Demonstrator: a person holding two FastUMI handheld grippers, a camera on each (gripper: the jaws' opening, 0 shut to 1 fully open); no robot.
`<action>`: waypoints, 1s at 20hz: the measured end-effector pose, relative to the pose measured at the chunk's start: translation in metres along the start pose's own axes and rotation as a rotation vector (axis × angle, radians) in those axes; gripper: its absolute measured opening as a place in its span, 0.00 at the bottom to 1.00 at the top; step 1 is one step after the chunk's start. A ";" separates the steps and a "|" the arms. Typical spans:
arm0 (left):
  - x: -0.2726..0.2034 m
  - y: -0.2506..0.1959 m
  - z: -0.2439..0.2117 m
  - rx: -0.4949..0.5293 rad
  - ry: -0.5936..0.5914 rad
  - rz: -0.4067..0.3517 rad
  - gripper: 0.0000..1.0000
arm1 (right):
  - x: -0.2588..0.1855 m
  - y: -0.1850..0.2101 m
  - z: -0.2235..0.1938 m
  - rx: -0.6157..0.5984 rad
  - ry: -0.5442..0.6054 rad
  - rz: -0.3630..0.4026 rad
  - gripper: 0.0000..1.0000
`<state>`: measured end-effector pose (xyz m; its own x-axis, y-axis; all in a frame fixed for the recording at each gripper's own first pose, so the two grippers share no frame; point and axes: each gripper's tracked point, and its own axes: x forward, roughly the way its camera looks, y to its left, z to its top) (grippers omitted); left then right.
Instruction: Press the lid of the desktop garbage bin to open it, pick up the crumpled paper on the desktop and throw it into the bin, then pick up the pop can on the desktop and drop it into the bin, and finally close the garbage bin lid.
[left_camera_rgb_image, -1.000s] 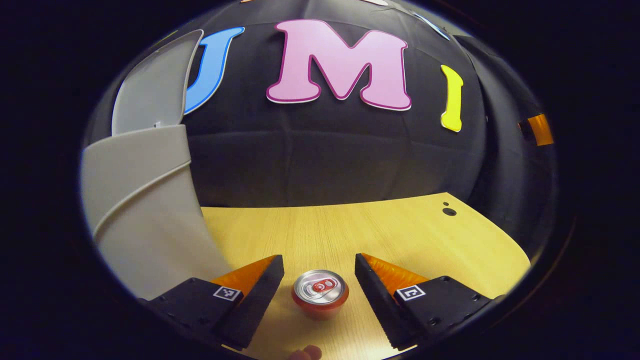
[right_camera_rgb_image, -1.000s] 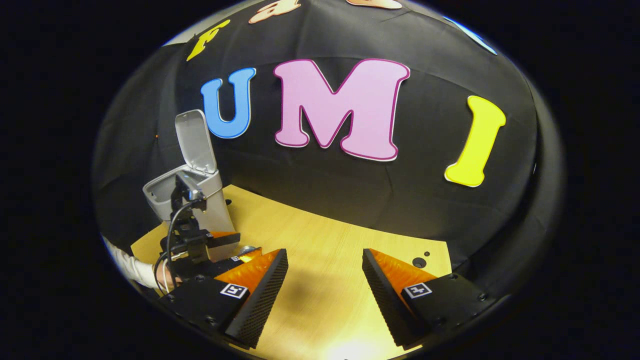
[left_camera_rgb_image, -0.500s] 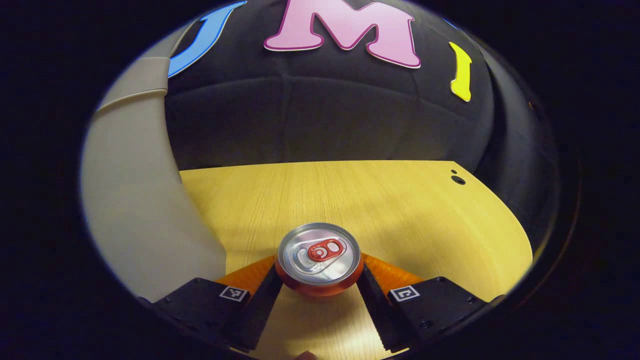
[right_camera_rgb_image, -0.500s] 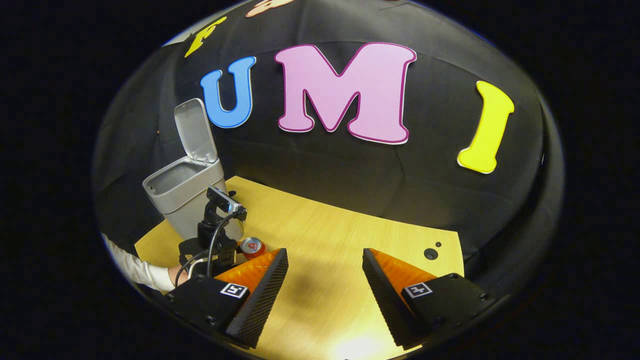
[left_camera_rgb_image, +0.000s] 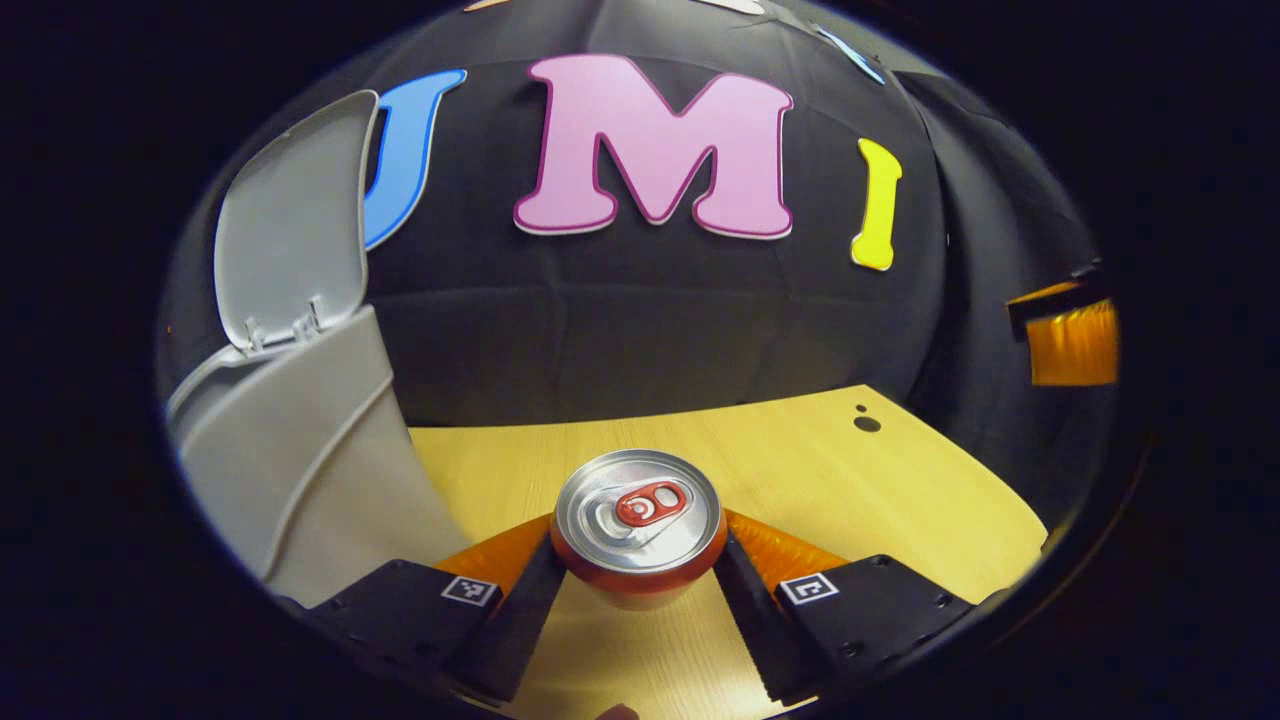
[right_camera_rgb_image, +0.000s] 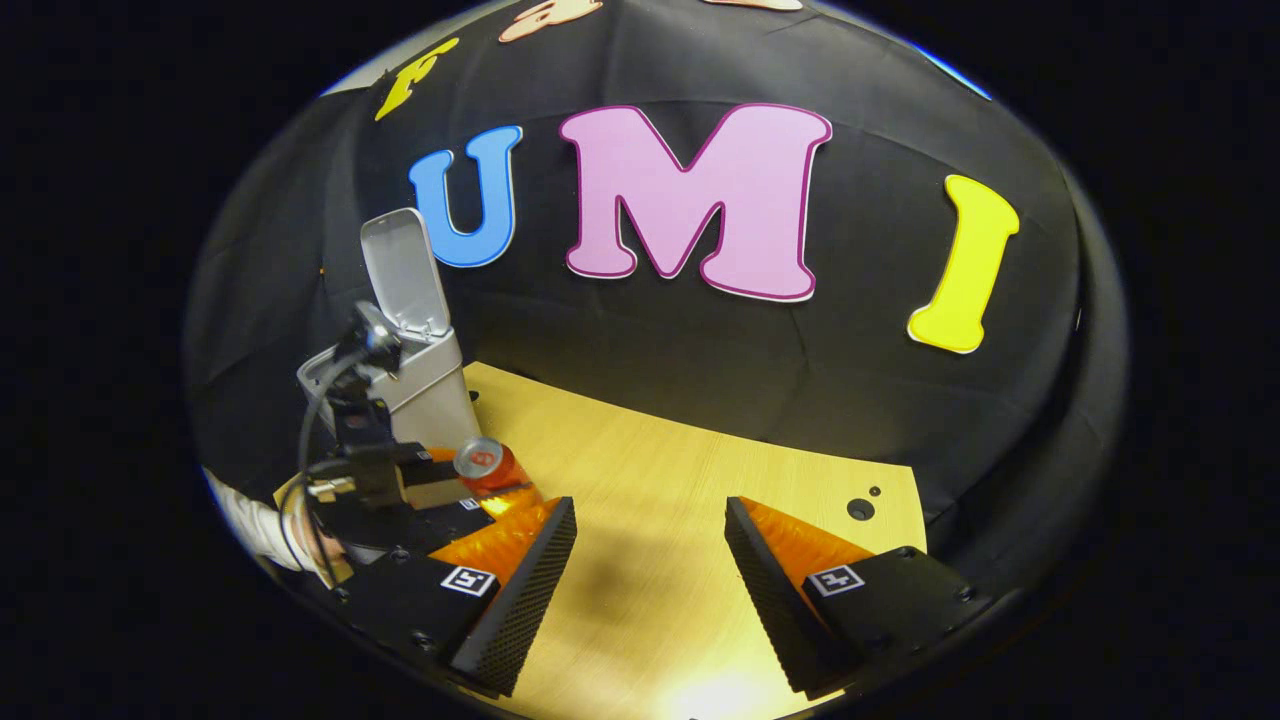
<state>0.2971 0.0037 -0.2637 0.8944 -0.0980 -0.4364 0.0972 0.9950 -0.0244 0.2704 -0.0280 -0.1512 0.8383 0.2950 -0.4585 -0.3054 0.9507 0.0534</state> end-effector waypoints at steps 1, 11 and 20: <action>-0.012 0.003 0.015 0.000 -0.028 0.002 0.87 | -0.003 0.004 0.002 0.000 -0.006 0.002 0.96; -0.128 0.085 0.155 0.064 -0.238 0.172 0.86 | -0.036 0.040 0.012 -0.041 -0.066 0.019 0.96; -0.157 0.211 0.112 0.007 -0.133 0.387 0.86 | -0.046 0.062 0.010 -0.039 -0.077 0.048 0.97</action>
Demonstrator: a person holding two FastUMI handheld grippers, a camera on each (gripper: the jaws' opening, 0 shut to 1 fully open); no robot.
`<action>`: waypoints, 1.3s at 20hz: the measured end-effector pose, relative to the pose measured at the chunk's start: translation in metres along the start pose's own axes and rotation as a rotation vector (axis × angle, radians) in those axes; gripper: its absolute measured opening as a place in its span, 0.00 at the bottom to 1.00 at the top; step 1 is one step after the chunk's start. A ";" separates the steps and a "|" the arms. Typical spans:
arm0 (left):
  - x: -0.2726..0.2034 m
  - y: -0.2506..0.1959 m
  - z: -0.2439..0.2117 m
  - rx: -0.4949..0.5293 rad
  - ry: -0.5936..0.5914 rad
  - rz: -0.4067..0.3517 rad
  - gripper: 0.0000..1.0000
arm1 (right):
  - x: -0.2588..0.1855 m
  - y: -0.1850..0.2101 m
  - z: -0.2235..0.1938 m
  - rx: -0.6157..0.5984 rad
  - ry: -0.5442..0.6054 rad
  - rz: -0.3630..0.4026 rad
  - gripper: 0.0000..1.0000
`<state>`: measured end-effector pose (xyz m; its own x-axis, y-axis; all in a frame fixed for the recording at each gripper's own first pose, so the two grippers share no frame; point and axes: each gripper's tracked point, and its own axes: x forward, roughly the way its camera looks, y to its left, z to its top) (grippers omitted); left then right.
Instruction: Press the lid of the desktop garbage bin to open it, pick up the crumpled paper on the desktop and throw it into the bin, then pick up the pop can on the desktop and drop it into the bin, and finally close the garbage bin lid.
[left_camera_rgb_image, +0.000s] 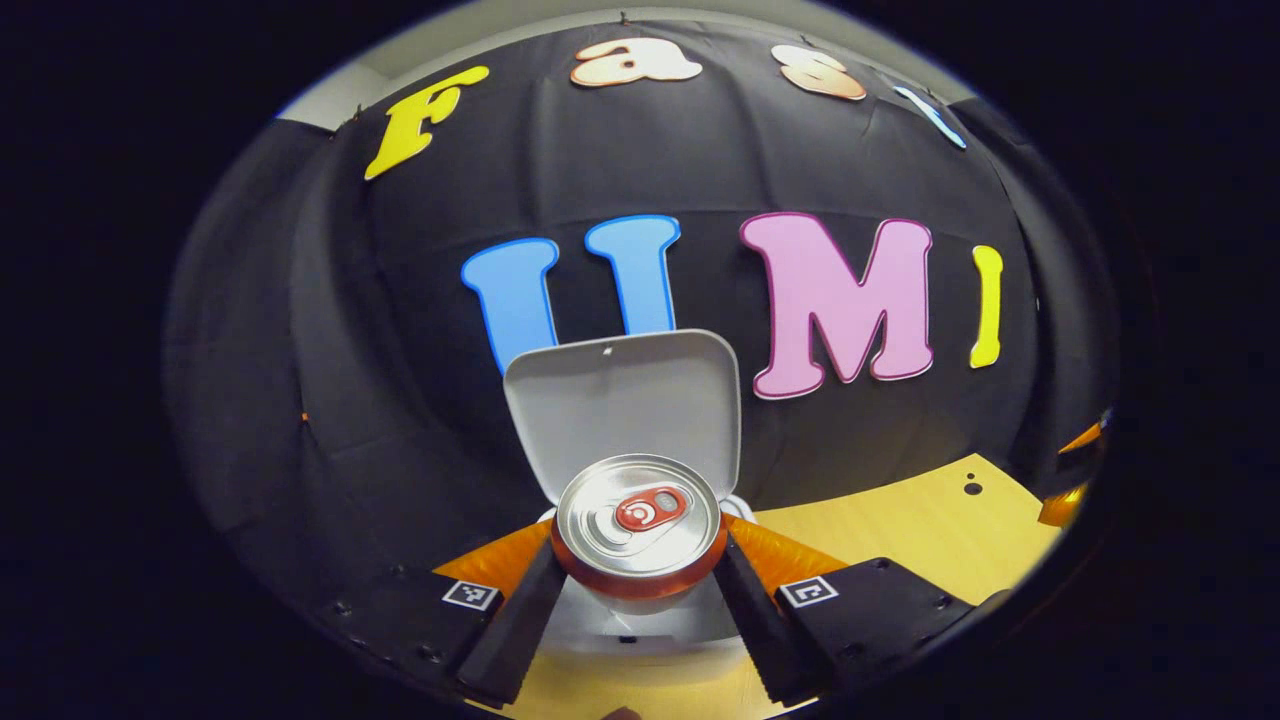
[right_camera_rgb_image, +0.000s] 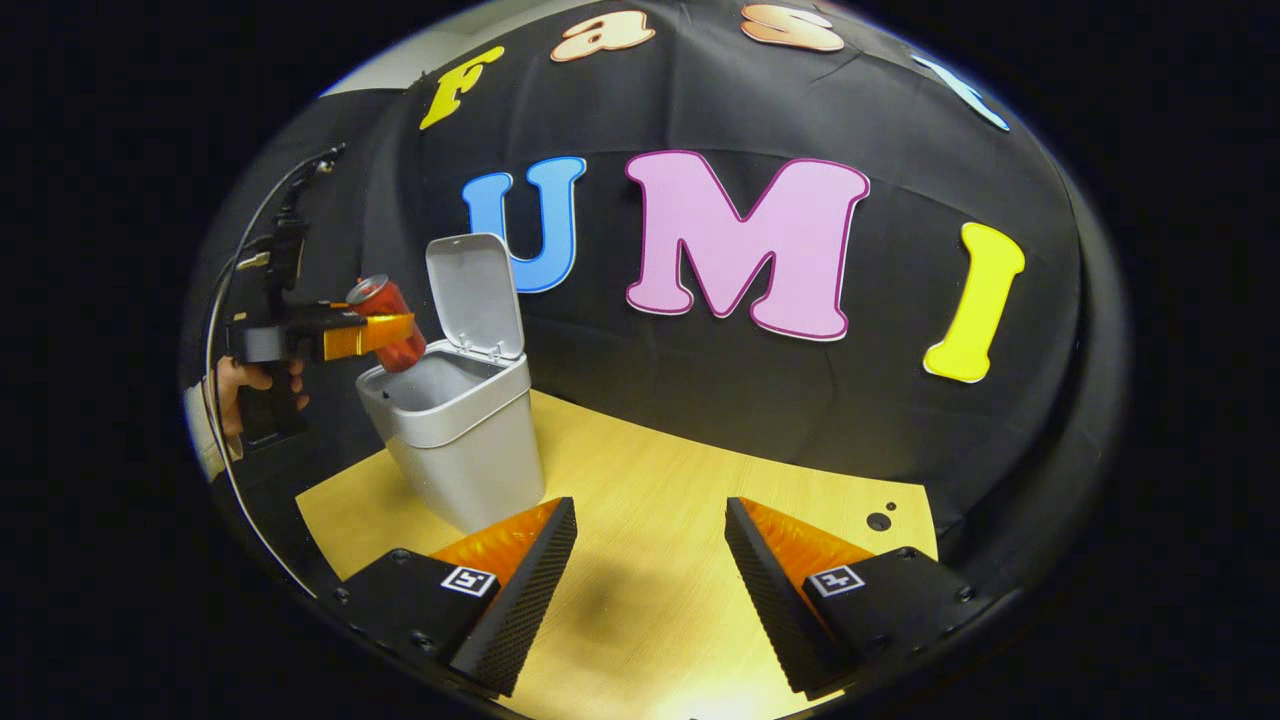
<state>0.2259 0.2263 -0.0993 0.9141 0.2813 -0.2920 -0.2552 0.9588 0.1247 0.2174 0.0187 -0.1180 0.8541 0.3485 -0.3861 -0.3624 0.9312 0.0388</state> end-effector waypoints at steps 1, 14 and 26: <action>0.004 0.006 -0.009 -0.006 0.024 0.007 0.86 | -0.001 0.000 -0.003 -0.005 0.003 0.001 0.96; 0.018 0.010 0.016 -0.047 -0.075 -0.007 0.97 | -0.008 -0.010 -0.021 -0.013 0.037 -0.005 0.96; 0.047 0.028 0.156 -0.069 -0.251 -0.003 0.95 | 0.006 -0.029 -0.030 0.049 0.034 -0.015 0.96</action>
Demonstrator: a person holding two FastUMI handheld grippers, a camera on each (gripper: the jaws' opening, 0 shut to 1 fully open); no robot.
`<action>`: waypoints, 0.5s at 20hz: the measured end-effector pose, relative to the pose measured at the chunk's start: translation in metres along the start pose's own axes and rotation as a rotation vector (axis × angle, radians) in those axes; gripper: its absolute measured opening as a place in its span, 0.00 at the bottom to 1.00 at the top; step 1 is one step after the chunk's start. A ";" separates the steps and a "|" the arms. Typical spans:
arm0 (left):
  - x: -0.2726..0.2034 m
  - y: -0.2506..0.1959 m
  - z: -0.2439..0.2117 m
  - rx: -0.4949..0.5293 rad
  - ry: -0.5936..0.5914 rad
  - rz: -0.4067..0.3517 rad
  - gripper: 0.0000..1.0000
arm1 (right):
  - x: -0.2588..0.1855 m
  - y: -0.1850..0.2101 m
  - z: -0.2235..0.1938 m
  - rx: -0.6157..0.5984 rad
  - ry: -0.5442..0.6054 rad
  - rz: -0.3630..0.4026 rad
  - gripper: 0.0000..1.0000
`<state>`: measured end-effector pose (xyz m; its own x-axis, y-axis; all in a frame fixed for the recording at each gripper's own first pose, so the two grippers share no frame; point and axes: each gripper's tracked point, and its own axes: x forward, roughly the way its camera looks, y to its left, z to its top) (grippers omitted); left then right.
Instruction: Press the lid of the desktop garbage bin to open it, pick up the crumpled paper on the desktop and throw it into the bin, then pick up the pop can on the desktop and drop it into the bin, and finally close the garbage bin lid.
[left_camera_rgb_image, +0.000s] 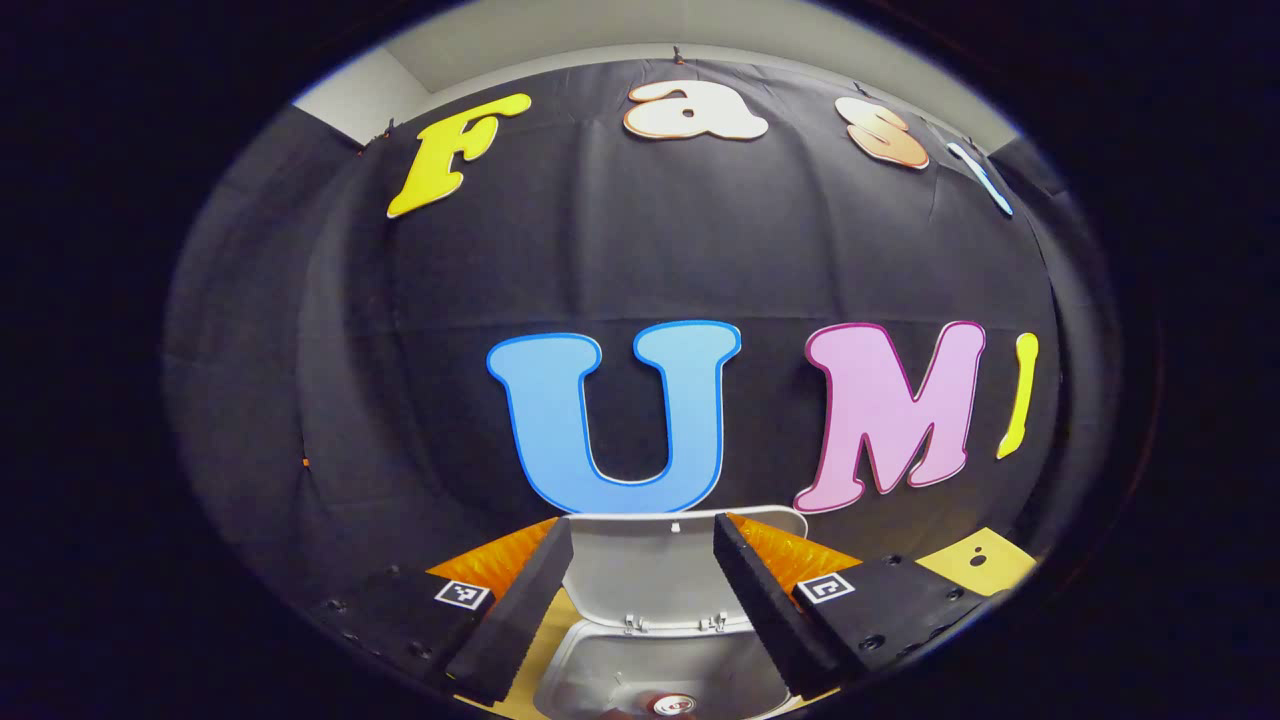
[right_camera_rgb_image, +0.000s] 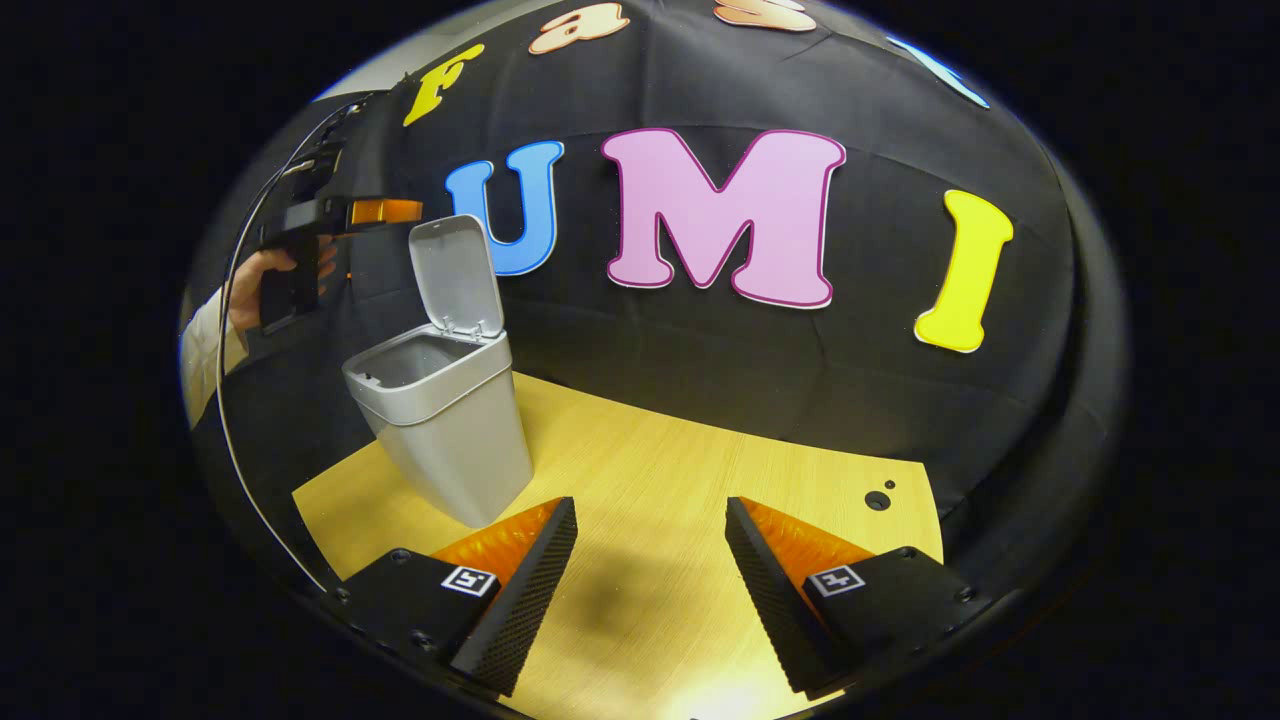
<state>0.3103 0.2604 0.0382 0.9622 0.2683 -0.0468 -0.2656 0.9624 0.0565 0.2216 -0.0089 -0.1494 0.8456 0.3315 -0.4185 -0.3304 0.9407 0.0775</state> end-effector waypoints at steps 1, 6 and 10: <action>0.009 -0.005 0.003 -0.044 0.011 -0.016 0.95 | 0.000 -0.001 -0.004 0.006 0.004 -0.002 0.96; 0.032 -0.012 0.017 -0.035 -0.029 -0.047 0.95 | -0.004 -0.008 -0.016 0.025 0.015 -0.020 0.96; 0.058 -0.010 0.012 -0.010 -0.007 -0.054 0.95 | -0.008 -0.013 -0.028 0.076 0.031 -0.033 0.96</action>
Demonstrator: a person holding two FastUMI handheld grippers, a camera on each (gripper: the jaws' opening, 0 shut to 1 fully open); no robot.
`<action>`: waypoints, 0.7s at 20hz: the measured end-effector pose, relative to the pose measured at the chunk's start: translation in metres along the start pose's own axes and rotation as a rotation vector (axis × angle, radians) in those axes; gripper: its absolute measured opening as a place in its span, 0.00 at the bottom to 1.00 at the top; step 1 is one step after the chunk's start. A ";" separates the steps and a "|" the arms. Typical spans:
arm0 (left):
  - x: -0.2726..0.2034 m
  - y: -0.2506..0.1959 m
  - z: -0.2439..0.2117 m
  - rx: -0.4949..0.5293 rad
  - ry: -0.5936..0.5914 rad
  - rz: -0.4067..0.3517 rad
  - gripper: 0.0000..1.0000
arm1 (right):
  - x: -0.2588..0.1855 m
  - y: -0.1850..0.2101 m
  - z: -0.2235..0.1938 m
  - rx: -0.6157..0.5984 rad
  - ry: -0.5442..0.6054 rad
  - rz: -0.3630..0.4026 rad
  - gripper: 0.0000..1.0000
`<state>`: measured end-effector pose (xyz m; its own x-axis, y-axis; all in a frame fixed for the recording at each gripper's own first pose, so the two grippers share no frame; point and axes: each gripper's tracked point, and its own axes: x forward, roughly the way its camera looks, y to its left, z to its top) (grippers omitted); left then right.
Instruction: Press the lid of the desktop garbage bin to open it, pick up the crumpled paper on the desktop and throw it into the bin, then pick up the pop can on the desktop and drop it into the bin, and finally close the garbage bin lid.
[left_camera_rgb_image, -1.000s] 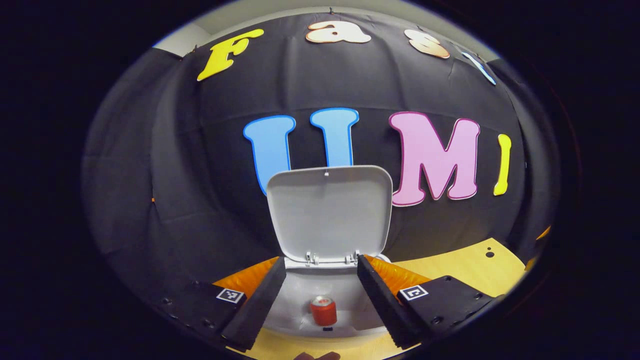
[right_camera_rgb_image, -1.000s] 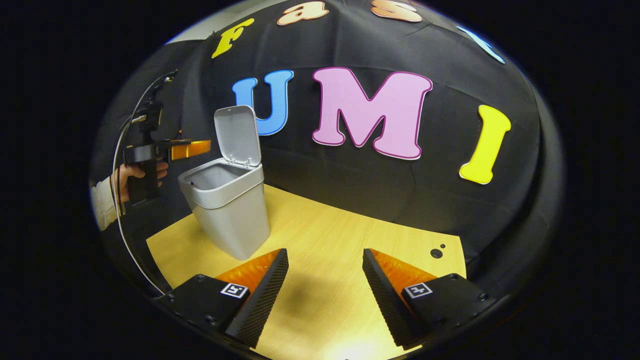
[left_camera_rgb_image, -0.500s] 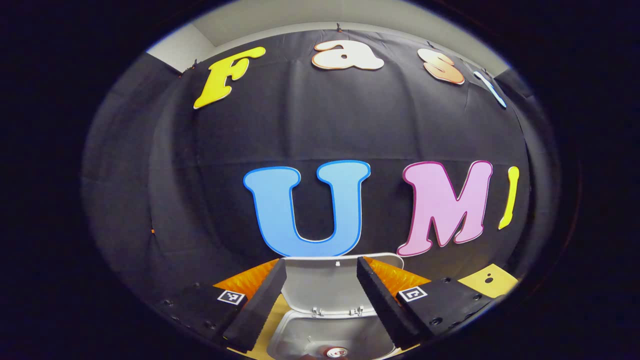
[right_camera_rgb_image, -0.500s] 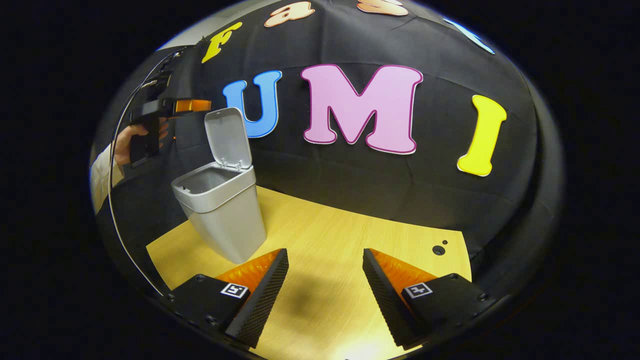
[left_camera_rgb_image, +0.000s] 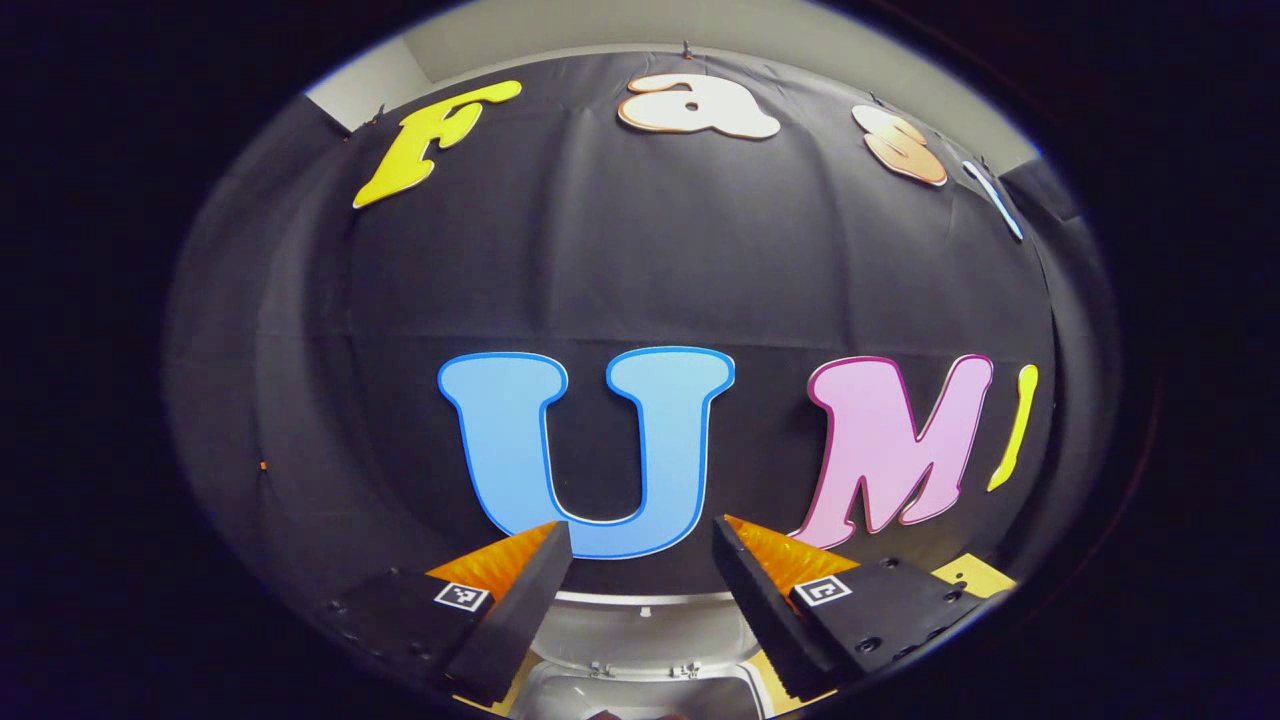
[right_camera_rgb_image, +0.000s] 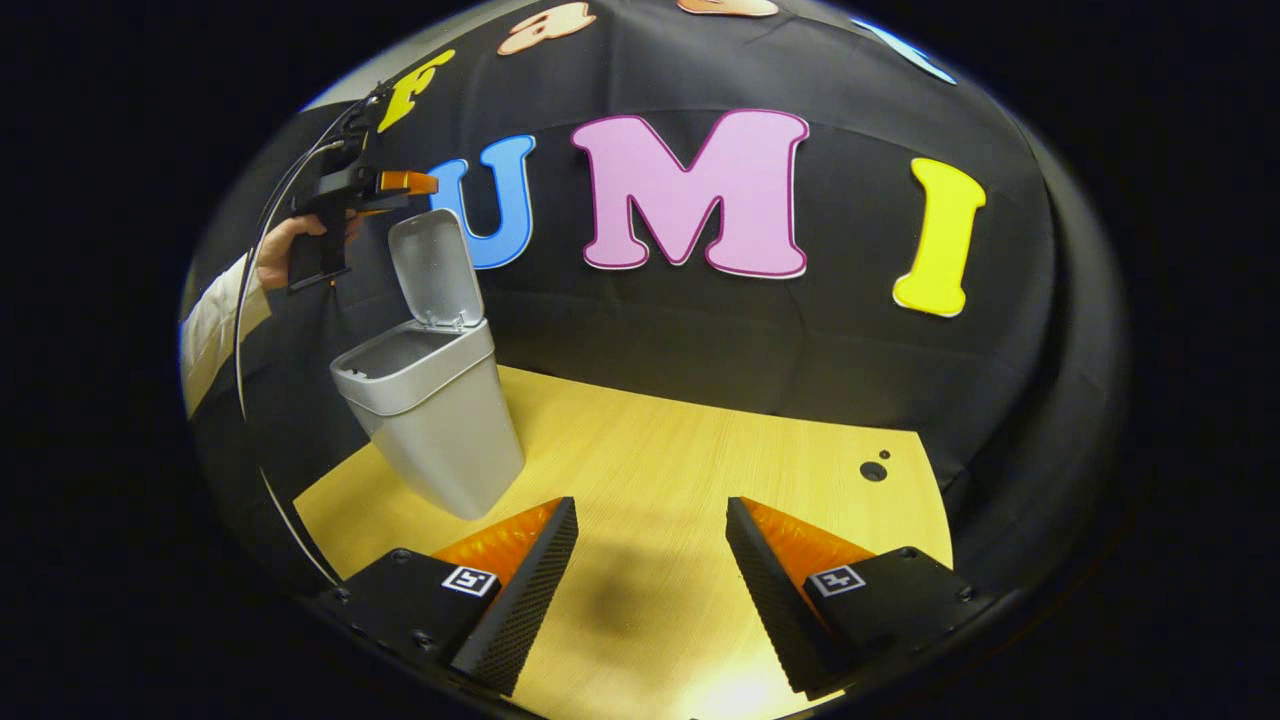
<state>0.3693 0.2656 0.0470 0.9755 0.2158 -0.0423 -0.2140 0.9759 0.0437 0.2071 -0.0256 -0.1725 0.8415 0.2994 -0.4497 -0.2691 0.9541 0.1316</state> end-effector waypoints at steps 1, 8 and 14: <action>0.007 0.002 -0.006 0.018 0.019 0.001 0.94 | -0.001 -0.001 -0.002 0.008 0.003 -0.004 0.96; -0.028 0.006 -0.052 0.006 0.165 -0.022 0.97 | -0.007 0.006 0.020 -0.026 -0.062 0.004 0.96; -0.088 -0.004 -0.090 0.010 0.223 -0.067 0.96 | -0.001 0.027 0.038 -0.069 -0.106 0.040 0.96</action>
<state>0.2797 0.2460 -0.0392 0.9519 0.1542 -0.2649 -0.1480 0.9880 0.0435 0.2169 0.0003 -0.1346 0.8734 0.3401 -0.3486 -0.3319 0.9395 0.0848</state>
